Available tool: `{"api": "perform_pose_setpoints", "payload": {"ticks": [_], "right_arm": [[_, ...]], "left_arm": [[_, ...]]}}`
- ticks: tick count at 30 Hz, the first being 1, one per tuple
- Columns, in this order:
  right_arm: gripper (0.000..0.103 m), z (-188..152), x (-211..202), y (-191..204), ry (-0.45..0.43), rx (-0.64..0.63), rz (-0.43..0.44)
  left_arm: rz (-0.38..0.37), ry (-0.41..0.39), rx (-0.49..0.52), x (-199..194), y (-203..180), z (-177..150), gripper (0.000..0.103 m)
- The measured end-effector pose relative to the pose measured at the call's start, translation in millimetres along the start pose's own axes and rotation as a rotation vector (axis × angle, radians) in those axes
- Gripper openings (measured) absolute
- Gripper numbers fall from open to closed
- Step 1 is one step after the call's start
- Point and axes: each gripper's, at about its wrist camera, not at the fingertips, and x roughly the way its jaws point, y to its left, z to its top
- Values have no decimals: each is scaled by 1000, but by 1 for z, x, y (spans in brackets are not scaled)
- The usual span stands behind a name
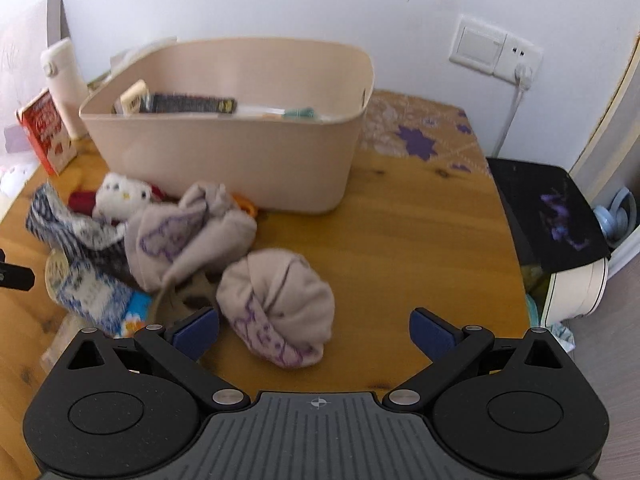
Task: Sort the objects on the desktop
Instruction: 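Grasp round tin with left tool while right tool grasps rolled pink sock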
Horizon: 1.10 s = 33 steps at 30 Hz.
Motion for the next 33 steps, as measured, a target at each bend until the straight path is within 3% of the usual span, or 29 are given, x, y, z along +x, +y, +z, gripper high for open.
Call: {"api": "perform_pose_setpoints", "payload": {"ticks": [14,28,29,31,33], "right_arm": [[103,-17,28,1,95,-55,17],[103,-8,48,7,49,-191,52],[103,-7,49,7,44,-199,56],[103,-6,50,8,30,-211,63],[102,-4,50,9,19,-217,75]], "left_arm": [[62,33,26,30,-8,-3,84],[91,-22,68,51,-21,3,83],[89,-27,71,51,-21,4,82],[64,-32,70,52,-21,4,65],[40,-16,61,53,-20,3,56]]}}
